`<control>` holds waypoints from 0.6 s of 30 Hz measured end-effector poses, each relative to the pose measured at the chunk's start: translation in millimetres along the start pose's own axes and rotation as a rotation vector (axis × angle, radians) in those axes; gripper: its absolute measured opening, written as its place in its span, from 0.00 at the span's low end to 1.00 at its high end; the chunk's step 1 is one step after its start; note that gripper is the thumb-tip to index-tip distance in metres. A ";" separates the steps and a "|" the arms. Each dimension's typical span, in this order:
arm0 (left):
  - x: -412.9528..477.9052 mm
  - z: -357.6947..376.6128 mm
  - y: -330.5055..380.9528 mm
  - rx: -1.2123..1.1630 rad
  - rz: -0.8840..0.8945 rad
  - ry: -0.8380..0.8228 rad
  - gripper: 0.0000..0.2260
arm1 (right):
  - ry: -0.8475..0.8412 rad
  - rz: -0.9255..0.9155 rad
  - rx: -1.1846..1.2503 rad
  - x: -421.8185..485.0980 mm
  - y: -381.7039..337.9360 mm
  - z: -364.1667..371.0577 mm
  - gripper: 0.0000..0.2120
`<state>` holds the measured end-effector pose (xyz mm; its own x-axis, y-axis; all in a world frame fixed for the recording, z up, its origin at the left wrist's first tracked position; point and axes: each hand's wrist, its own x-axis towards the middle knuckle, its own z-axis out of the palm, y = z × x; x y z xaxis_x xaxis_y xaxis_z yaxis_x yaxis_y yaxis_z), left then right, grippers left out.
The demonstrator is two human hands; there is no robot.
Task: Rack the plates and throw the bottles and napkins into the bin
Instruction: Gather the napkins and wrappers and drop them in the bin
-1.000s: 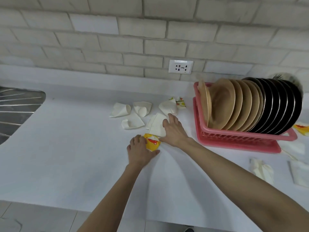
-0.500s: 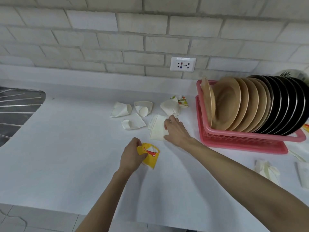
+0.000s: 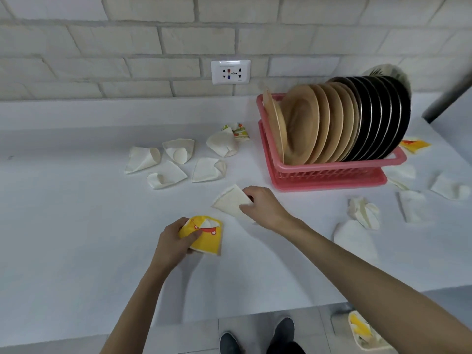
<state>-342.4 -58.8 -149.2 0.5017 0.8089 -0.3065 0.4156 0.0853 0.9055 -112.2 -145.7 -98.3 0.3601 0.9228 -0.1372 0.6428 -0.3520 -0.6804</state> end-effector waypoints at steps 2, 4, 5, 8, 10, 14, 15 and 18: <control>-7.8 6.8 0.5 -0.024 -0.012 -0.008 0.14 | 0.002 0.012 -0.005 -17.3 4.5 -3.4 0.07; -16.5 14.3 0.4 -0.052 -0.026 -0.027 0.13 | 0.012 0.023 0.001 -33.6 10.1 -9.1 0.10; -21.6 18.9 1.1 -0.061 -0.036 -0.039 0.13 | 0.020 0.039 0.011 -42.0 13.8 -12.0 0.11; -38.6 38.4 7.3 -0.058 -0.042 -0.096 0.13 | 0.062 0.098 0.073 -70.8 26.6 -24.3 0.11; -50.9 56.9 13.8 -0.054 -0.037 -0.146 0.13 | 0.095 0.111 0.109 -93.4 38.5 -36.0 0.09; -75.2 106.3 29.2 -0.020 -0.035 -0.263 0.14 | 0.164 0.147 0.170 -151.1 72.3 -64.3 0.10; -80.5 120.5 33.1 -0.002 -0.035 -0.295 0.14 | 0.185 0.170 0.179 -167.8 82.8 -71.3 0.12; -98.8 168.5 47.0 0.055 0.000 -0.387 0.14 | 0.299 0.235 0.221 -223.5 116.7 -92.9 0.15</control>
<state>-244.6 -232.7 -125.7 0.7465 0.5285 -0.4043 0.4504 0.0459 0.8916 -54.8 -407.6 -80.2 0.6798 0.7244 -0.1147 0.3716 -0.4750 -0.7977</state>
